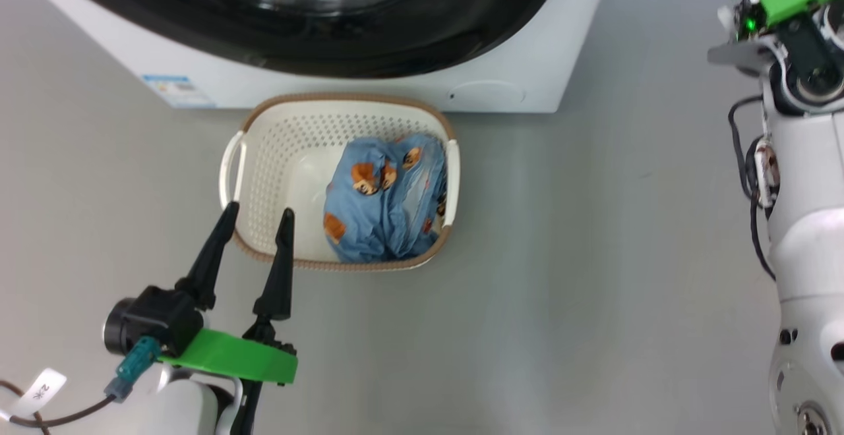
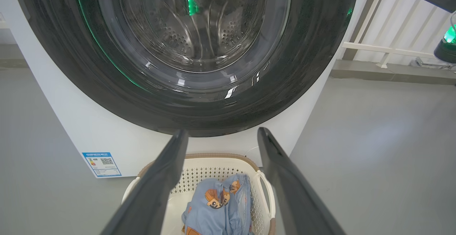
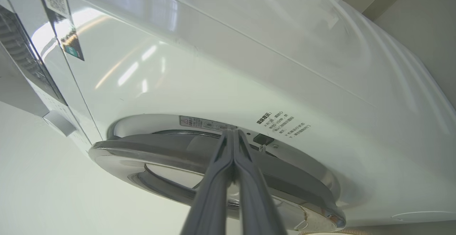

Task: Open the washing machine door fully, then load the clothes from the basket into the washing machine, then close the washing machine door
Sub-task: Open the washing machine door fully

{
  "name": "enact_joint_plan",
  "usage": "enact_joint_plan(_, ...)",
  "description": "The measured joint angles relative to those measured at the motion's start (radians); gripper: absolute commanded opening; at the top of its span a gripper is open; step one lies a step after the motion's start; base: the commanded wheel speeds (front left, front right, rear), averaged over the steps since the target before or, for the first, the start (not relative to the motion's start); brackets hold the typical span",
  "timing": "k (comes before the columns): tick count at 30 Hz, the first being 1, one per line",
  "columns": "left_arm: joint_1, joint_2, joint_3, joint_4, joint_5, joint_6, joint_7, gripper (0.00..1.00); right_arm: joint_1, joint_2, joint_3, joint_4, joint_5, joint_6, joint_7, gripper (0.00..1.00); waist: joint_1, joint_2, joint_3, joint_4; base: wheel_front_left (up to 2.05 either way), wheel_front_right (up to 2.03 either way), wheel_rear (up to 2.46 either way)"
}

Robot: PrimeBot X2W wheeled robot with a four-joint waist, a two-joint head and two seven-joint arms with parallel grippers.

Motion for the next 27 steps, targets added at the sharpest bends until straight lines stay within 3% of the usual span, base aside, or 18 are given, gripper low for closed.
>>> enact_joint_plan(27,-0.068,-0.026,-0.09,-0.01,-0.048,0.0,0.0,1.0,-0.263,0.028,-0.046,0.206,-0.125,0.0,0.028,0.0,-0.0001,0.0,0.125,0.141,0.0,0.0,0.0)
